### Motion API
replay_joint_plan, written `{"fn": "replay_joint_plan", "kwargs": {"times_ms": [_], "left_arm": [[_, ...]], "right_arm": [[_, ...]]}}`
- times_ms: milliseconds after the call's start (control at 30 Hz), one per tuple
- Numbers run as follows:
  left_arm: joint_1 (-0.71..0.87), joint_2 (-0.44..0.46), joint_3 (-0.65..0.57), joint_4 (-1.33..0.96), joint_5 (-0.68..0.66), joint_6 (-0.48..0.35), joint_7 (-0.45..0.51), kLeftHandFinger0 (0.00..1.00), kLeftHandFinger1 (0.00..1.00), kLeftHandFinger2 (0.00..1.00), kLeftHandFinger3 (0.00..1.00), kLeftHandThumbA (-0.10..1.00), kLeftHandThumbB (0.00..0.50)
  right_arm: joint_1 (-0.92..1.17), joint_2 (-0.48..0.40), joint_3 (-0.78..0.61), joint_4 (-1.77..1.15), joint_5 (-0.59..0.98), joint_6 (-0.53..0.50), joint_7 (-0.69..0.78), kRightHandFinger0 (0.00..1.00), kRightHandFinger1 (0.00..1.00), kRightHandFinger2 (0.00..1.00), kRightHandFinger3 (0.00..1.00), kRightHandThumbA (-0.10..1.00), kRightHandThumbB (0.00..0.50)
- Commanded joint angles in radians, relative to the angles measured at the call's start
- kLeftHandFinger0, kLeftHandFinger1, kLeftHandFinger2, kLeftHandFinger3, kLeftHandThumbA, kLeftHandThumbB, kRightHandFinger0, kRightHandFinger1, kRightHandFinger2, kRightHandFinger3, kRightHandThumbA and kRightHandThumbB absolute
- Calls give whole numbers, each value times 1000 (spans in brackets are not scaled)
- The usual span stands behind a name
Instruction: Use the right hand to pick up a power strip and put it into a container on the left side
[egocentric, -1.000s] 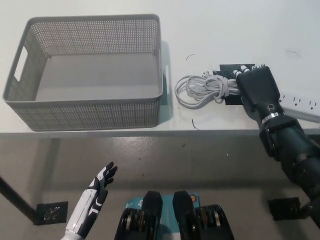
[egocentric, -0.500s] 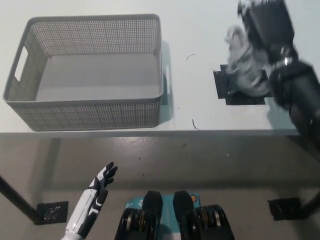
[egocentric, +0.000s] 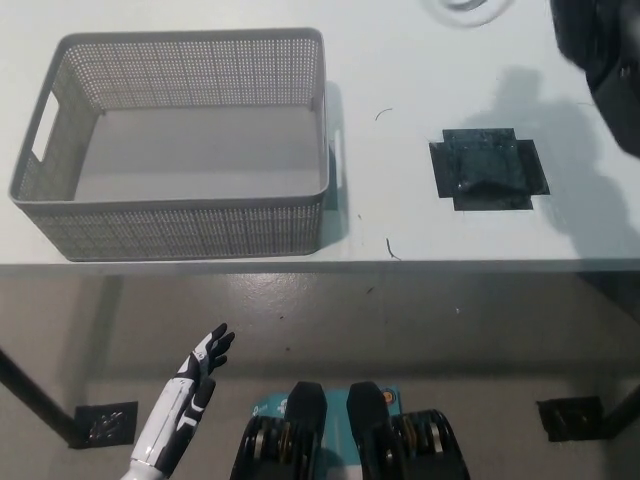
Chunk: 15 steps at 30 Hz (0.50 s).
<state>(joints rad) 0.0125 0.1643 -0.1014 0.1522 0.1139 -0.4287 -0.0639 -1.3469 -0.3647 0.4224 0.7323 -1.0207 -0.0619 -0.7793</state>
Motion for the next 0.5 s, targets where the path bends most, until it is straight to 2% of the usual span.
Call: {"fn": "replay_joint_plan", "kwargs": {"times_ms": [0,100,200,233,267,300,333,367,400,433,467], "left_arm": [[-12,8,8,-41,-11,-5,-10,1000,1000,1000,1000,1000,112],[-18,9,9,-41,-8,-6,-10,1000,1000,1000,1000,1000,112],[-16,9,7,-46,2,1,-9,1000,1000,1000,1000,1000,116],[-15,9,7,-46,2,0,-9,1000,1000,1000,1000,1000,114],[-15,9,7,-45,2,-1,-9,1000,1000,1000,1000,1000,113],[-14,9,7,-48,-3,4,-11,1000,1000,1000,1000,1000,113],[-13,9,8,-51,-2,8,-11,1000,1000,1000,1000,1000,115],[-13,9,10,-52,-2,10,-11,1000,1000,1000,1000,1000,120],[-13,9,11,-53,-4,11,-11,1000,1000,1000,1000,1000,121],[-14,10,11,-55,-4,12,-12,1000,1000,1000,1000,1000,122],[-17,11,12,-53,1,11,-11,1000,1000,1000,1000,1000,120]], "right_arm": [[-153,31,-20,-17,3,-10,-71,0,0,538,481,-100,135],[-189,76,6,17,-21,4,-92,0,0,555,480,-100,177],[-211,127,16,47,-2,-11,-70,0,20,607,502,-100,177],[-220,142,21,62,-1,-15,-71,0,41,627,614,-100,218],[-227,156,26,78,-3,-16,-75,0,10,564,567,-100,216],[-249,202,31,116,10,-9,-53,0,0,381,595,-100,293],[-265,227,40,151,7,-1,-61,0,0,242,483,-100,272],[-277,242,46,178,8,-8,-69,0,0,171,322,-100,267],[-293,263,54,217,14,-26,-80,0,0,125,209,-100,253],[-303,276,58,241,16,-30,-90,0,0,116,183,-100,248],[-324,313,63,293,18,-14,-102,0,0,133,169,-100,210]]}}
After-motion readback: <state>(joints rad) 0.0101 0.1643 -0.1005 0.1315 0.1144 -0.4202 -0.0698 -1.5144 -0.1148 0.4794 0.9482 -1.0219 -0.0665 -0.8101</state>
